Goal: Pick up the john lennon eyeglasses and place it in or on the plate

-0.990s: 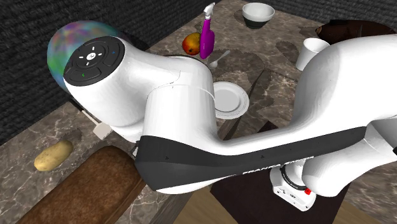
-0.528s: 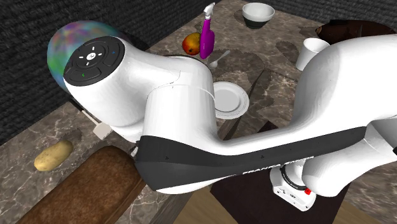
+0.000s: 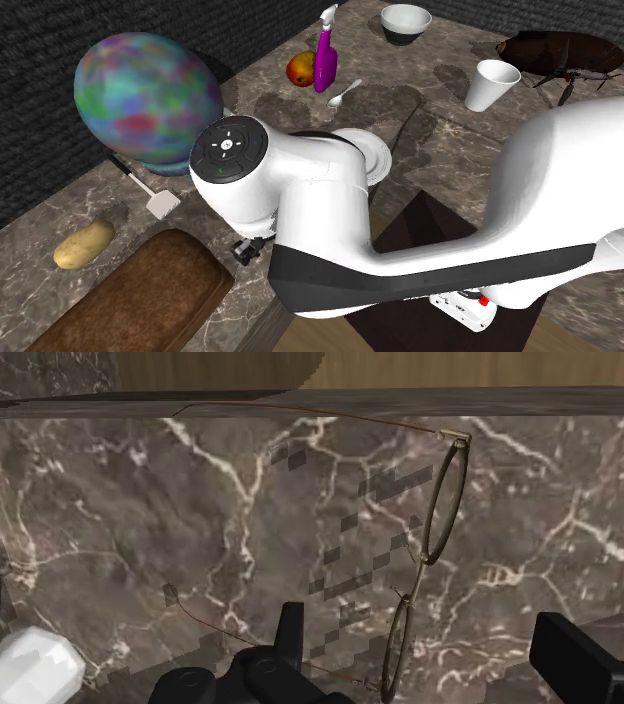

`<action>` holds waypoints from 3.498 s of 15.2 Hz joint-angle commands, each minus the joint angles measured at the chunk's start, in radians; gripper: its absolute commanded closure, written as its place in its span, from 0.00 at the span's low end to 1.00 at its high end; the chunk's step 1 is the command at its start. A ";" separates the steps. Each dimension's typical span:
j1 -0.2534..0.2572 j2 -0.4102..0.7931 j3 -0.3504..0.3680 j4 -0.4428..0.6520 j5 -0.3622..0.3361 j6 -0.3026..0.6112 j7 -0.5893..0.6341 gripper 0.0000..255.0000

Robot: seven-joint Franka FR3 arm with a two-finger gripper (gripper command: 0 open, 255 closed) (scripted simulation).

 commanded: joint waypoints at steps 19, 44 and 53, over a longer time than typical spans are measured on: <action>-0.002 0.017 0.004 -0.062 -0.012 0.076 0.009 1.00; -0.032 -0.096 -0.096 0.060 0.048 -0.132 -0.146 1.00; -0.077 -0.244 -0.287 -0.101 0.077 -0.104 -0.398 1.00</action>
